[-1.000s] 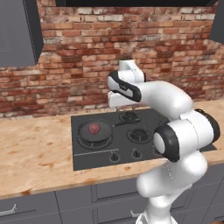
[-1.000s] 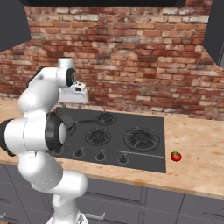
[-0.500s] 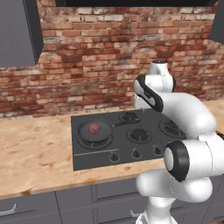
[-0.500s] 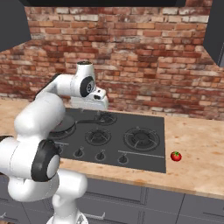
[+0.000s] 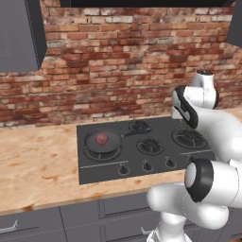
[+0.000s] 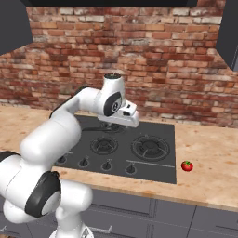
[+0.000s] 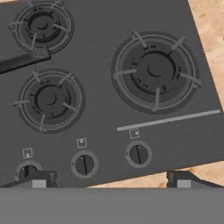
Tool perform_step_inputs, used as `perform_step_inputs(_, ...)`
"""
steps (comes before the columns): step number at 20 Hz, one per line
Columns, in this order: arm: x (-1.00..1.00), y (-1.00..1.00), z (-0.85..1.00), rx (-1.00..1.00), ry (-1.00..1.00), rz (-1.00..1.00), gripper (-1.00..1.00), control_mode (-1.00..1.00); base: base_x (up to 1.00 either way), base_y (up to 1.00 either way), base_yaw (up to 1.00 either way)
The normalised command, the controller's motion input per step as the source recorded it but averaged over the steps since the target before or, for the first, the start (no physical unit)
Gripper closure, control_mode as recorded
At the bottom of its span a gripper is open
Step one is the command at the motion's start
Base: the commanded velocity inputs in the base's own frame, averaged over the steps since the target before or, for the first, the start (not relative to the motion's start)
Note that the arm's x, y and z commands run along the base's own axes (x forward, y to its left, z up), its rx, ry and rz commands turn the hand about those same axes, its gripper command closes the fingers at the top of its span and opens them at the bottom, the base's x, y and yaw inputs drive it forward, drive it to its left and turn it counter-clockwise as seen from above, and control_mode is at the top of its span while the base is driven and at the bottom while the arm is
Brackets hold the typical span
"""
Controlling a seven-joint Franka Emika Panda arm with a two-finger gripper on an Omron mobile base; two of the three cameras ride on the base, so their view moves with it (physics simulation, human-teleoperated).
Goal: Place the pan on the front left burner on the stove. Then place the tomato and the onion in the pan and turn on the front left burner.
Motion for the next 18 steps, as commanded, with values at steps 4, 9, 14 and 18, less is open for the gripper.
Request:
perform_step_inputs(4,-0.12,-0.93,0.0,0.0,0.0,-0.06,-1.0,-1.0,0.0,0.0,0.0)
perform_step_inputs(9,-0.06,-0.85,0.0,0.0,0.0,-0.05,-1.0,-1.0,0.0,0.0,0.0)
perform_step_inputs(14,-0.09,-0.78,-0.04,0.0,0.0,-0.03,-1.0,-1.0,0.0,0.0,0.0)
perform_step_inputs(18,-0.05,-0.71,-0.11,0.0,0.0,-0.01,-1.0,-1.0,0.0,0.0,0.0)
